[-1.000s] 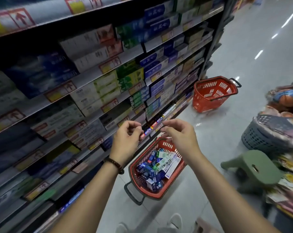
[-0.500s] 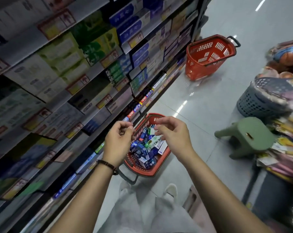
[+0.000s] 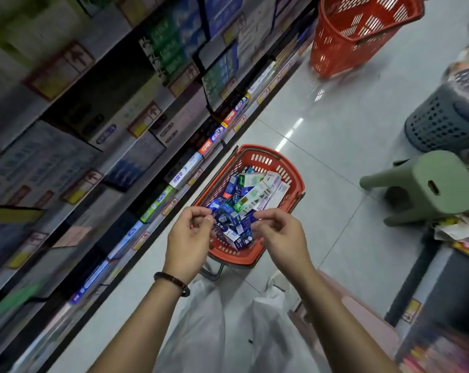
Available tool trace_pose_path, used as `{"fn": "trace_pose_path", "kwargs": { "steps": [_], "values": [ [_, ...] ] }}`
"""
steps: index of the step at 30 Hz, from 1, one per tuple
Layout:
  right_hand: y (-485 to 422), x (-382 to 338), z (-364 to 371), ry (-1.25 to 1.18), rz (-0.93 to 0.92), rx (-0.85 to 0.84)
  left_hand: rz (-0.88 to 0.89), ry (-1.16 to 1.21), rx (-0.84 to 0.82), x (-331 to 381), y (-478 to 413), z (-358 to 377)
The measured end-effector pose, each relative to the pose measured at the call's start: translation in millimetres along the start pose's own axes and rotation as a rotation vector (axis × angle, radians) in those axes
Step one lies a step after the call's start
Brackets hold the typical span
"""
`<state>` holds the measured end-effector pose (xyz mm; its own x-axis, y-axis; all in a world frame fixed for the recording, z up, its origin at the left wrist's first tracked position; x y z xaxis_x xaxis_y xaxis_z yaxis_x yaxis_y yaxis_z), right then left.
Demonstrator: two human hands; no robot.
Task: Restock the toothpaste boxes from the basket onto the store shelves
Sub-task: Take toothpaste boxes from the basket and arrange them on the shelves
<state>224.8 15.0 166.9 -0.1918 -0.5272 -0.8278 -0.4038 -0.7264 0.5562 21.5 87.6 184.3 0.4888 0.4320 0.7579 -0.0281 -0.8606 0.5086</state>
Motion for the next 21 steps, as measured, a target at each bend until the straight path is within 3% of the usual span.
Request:
{"fn": "trace_pose_path", "kwargs": {
  "steps": [10,21],
  "values": [
    [-66.6,131.4,18.5,0.116,0.123,0.04,-0.123,-0.009,-0.036,-119.4,-59.3,57.6],
    [-127.5,225.5,52.0,0.365,0.203,0.047,-0.181,-0.027,-0.064,-201.6,-115.4,100.1]
  ]
}}
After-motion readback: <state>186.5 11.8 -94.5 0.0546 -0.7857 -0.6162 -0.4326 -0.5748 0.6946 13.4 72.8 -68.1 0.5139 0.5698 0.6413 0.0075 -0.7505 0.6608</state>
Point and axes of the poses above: each hand's wrist, its own y-axis away from the middle knuckle, its own z-axis out of the palm, x = y × z, the point moved 5 cm from there along -y, towards the middle knuckle, and after that the axes turned 7 degrees about -y, right-handed, at the moved point
